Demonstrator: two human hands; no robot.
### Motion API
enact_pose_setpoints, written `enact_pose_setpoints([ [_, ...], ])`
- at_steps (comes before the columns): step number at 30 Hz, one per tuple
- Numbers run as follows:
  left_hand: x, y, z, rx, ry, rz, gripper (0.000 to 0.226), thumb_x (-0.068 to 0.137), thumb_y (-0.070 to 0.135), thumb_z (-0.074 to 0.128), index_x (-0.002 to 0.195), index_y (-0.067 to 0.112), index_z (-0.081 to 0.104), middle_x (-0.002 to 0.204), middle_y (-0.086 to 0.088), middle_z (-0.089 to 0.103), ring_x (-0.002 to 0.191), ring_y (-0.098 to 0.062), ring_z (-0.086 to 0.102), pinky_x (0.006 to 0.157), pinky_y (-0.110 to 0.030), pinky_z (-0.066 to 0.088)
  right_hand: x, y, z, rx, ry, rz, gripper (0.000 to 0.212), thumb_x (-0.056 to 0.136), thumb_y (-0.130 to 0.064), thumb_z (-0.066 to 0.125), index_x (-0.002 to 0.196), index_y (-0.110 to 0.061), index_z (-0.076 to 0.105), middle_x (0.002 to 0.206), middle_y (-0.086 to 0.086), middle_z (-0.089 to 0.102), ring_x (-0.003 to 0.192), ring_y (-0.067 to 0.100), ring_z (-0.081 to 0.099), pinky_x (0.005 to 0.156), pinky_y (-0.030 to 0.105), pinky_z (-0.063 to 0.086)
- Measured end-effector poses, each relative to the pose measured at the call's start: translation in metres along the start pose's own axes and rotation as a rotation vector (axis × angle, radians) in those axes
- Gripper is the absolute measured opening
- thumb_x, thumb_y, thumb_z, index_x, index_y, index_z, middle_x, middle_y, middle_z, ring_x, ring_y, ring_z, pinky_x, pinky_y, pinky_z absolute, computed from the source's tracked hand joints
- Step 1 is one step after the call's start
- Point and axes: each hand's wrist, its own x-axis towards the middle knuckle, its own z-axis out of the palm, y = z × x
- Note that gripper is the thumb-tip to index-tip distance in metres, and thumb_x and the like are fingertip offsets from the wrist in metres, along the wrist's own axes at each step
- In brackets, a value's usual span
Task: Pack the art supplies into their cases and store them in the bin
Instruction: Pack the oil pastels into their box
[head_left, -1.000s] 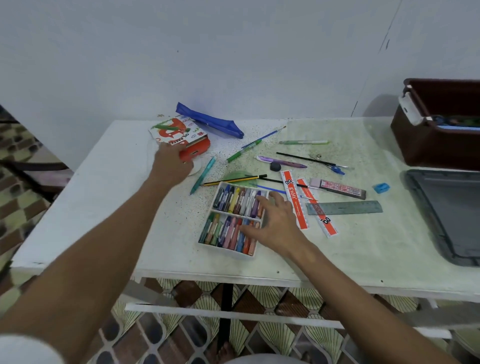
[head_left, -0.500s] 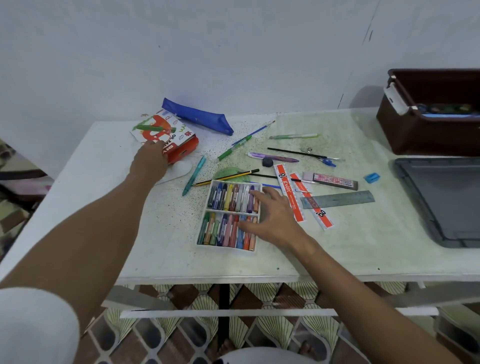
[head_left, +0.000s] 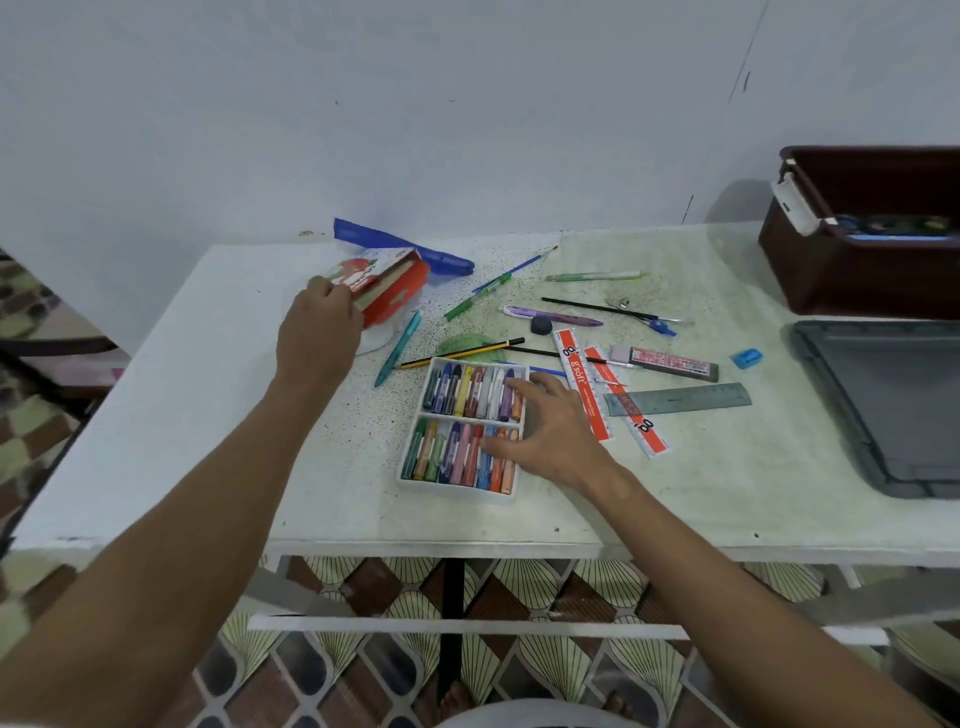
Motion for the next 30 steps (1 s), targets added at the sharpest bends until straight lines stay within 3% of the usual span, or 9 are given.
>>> enact_pose_setpoints([
  [6,-0.041,0.054,-0.037,-0.072,0.15,0.204,0.039,0.095,0.022,0.037,0.091,-0.006,0.062,0.087,-0.021,0.061,0.072,-0.031,0.057,0.056,-0.037,0.049,-0.001,0.004,-0.009,0.186,-0.025,-0.016,0.096,0.065,-0.055,0.08,0.145,-0.023,0.038,0.149,0.005,0.03,0.136,0.024,0.03,0.111,0.046,0.033],
  [9,-0.061,0.075,-0.035,-0.127,0.162,0.279,0.033,0.097,0.018,0.04,0.096,-0.006,0.063,0.093,-0.021,0.063,0.077,-0.03,0.061,0.061,-0.035,0.055,-0.002,0.006,-0.026,0.305,0.055,-0.013,0.096,0.067,-0.048,0.082,0.145,-0.023,0.034,0.145,0.002,0.036,0.121,0.02,0.047,0.092,0.033,0.049],
  [11,-0.072,0.084,-0.03,-0.201,0.134,0.321,0.03,0.097,0.016,0.042,0.098,-0.005,0.063,0.099,-0.021,0.062,0.081,-0.029,0.062,0.065,-0.036,0.057,-0.001,0.009,-0.043,0.368,0.149,-0.037,0.096,0.068,-0.04,0.084,0.146,-0.024,0.031,0.144,0.001,0.038,0.112,0.017,0.052,0.079,0.022,0.048],
  [14,-0.079,0.09,-0.023,-0.291,0.084,0.374,0.028,0.097,0.016,0.044,0.104,-0.003,0.063,0.106,-0.02,0.061,0.09,-0.027,0.063,0.072,-0.033,0.056,0.0,0.021,-0.067,0.356,0.296,-0.091,0.099,0.066,-0.033,0.086,0.147,-0.026,0.029,0.144,0.002,0.036,0.119,0.021,0.048,0.092,0.035,0.049],
  [16,-0.077,0.091,-0.018,-0.343,0.021,0.401,0.027,0.097,0.017,0.045,0.107,-0.001,0.063,0.108,-0.016,0.06,0.094,-0.024,0.061,0.072,-0.03,0.055,0.001,0.03,-0.08,0.22,0.317,-0.14,0.103,0.065,-0.033,0.087,0.148,-0.028,0.026,0.149,0.002,0.027,0.132,0.026,0.033,0.105,0.046,0.038],
  [18,-0.075,0.093,-0.014,-0.396,-0.053,0.426,0.02,0.095,0.011,0.052,0.106,0.003,0.066,0.108,-0.012,0.06,0.094,-0.017,0.057,0.073,-0.018,0.05,0.004,0.037,-0.093,0.028,0.243,-0.248,0.105,0.062,-0.036,0.087,0.147,-0.03,0.027,0.153,0.0,0.022,0.138,0.027,0.02,0.111,0.053,0.026],
  [21,-0.072,0.097,-0.013,-0.494,-0.176,0.335,0.018,0.09,0.004,0.061,0.104,0.009,0.072,0.109,-0.004,0.065,0.097,-0.005,0.053,0.077,-0.001,0.037,0.009,0.041,-0.111,-0.243,-0.05,-0.353,0.113,0.057,-0.043,0.088,0.148,-0.038,0.02,0.157,-0.004,0.013,0.143,0.023,0.008,0.116,0.054,0.013],
  [24,-0.069,0.095,-0.012,-0.599,-0.3,0.198,0.018,0.089,0.006,0.064,0.101,0.013,0.074,0.109,0.004,0.065,0.1,-0.002,0.053,0.081,-0.003,0.041,0.012,0.032,-0.122,-0.396,-0.308,-0.338,0.121,0.057,-0.047,0.087,0.15,-0.038,0.01,0.159,-0.011,-0.003,0.145,0.017,-0.004,0.116,0.047,0.008],
  [30,-0.06,0.097,-0.014,-0.553,-0.527,0.094,0.019,0.089,0.01,0.064,0.102,0.021,0.073,0.114,0.009,0.064,0.106,-0.004,0.054,0.09,-0.015,0.045,0.035,0.003,-0.114,-0.571,-0.52,-0.386,0.138,0.052,-0.049,0.088,0.15,-0.035,-0.008,0.16,-0.004,-0.012,0.146,0.019,-0.014,0.119,0.048,0.001],
])
